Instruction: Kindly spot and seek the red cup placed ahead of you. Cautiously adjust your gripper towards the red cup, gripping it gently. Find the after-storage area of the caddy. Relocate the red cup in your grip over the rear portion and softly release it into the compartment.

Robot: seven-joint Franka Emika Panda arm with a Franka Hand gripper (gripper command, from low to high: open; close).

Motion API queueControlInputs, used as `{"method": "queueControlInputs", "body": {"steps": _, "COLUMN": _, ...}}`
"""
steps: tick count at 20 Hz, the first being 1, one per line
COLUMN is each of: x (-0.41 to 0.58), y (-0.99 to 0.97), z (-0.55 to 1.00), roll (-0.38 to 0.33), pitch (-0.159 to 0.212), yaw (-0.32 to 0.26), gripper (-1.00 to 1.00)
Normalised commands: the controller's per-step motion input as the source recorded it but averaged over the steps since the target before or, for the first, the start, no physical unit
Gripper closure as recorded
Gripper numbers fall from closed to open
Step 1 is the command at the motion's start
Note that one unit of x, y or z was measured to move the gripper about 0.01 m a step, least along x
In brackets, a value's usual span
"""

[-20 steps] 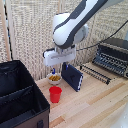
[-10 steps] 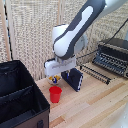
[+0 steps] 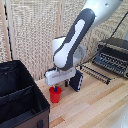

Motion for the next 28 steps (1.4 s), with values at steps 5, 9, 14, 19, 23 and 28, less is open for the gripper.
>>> {"method": "queueControlInputs", "body": {"steps": 5, "x": 0.000, "y": 0.05, "z": -0.18, "roll": -0.001, "pitch": 0.000, "yaw": 0.038, "gripper": 1.00}}
{"method": "queueControlInputs", "body": {"steps": 9, "x": 0.000, "y": 0.08, "z": -0.07, "roll": -0.008, "pitch": 0.002, "yaw": 0.031, "gripper": 1.00}}
{"method": "queueControlInputs", "body": {"steps": 14, "x": 0.005, "y": 0.11, "z": -0.05, "roll": -0.011, "pitch": 0.014, "yaw": 0.026, "gripper": 1.00}}
{"method": "queueControlInputs", "body": {"steps": 19, "x": 0.071, "y": 0.11, "z": -0.03, "roll": -0.001, "pitch": -0.003, "yaw": -0.008, "gripper": 1.00}}
{"method": "queueControlInputs", "body": {"steps": 23, "x": 0.109, "y": 0.03, "z": 0.35, "roll": 0.006, "pitch": -0.062, "yaw": -0.157, "gripper": 1.00}}
{"method": "queueControlInputs", "body": {"steps": 28, "x": 0.390, "y": -0.02, "z": 0.68, "roll": 0.008, "pitch": -0.003, "yaw": -0.173, "gripper": 1.00}}
